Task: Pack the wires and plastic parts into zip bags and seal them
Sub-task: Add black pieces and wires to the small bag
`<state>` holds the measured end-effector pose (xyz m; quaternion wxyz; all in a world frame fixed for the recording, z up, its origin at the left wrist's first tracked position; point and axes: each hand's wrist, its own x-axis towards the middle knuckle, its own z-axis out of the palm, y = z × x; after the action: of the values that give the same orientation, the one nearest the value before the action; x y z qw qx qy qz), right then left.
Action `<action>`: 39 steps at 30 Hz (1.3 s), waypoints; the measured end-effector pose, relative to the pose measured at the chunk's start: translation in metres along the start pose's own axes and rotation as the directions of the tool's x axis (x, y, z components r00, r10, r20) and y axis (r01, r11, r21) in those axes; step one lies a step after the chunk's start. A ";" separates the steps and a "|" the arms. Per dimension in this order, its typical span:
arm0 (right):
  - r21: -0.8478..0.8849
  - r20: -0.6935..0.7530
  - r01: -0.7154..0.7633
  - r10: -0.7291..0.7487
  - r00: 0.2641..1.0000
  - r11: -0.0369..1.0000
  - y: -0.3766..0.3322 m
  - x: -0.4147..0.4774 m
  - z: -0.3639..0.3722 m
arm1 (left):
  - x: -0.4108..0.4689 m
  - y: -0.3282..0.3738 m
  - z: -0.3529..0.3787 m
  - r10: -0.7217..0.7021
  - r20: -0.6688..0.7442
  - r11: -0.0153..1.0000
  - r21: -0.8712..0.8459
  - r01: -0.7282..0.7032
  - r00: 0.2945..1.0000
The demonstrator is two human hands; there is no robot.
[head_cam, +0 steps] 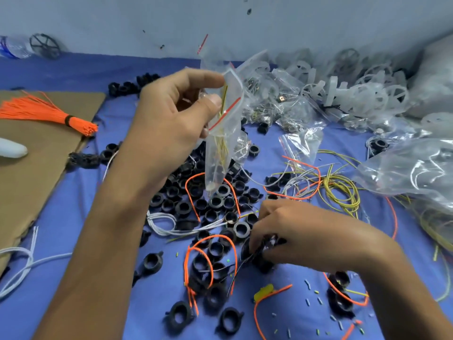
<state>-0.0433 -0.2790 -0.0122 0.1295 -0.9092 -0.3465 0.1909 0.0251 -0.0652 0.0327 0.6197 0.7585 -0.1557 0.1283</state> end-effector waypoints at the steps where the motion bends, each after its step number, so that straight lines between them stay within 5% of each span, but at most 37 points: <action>1: 0.063 -0.050 -0.012 0.015 0.999 0.998 0.005 -0.004 -0.008 | 0.000 -0.002 0.002 0.001 -0.007 1.000 0.010 -0.001 1.000; 6: 0.231 -0.354 -0.085 0.165 0.921 0.969 0.022 -0.024 -0.038 | -0.002 -0.004 0.011 -0.021 -0.026 0.998 0.066 0.022 0.999; 12: 0.380 -0.363 -0.159 0.305 0.881 0.911 0.036 -0.037 -0.041 | -0.008 -0.005 0.016 -0.063 0.024 0.990 0.129 0.059 0.998; 20: 0.316 -0.581 -0.264 0.406 0.705 0.911 0.056 -0.047 -0.040 | -0.012 -0.005 0.020 -0.132 0.121 0.975 0.195 0.107 0.984; 23: 0.530 -0.707 0.005 0.438 0.555 0.848 0.055 -0.045 -0.046 | -0.013 -0.002 0.023 -0.136 0.155 0.970 0.223 0.099 0.979; 25: 0.651 -0.728 0.300 0.462 0.507 0.697 0.046 -0.042 -0.050 | -0.015 0.000 0.028 -0.156 0.180 0.969 0.219 0.115 0.971; 29: 0.712 -0.702 0.546 0.438 0.561 0.442 0.016 -0.021 -0.047 | -0.026 0.008 0.047 -0.143 0.301 0.962 0.265 0.061 0.943; 35: 0.816 -0.534 0.153 0.627 0.566 0.557 0.011 0.010 -0.021 | -0.031 0.011 0.056 -0.089 0.344 0.946 0.322 -0.028 0.935; 39: 0.714 -0.538 -0.006 0.554 0.636 0.700 0.011 0.012 -0.021 | -0.033 0.015 0.055 -0.053 0.368 0.926 0.365 -0.092 0.928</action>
<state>-0.0191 -0.2809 -0.0001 0.5292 -0.8465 -0.0189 -0.0549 -0.0109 -0.1190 0.0230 0.4206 0.8719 -0.2502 0.0163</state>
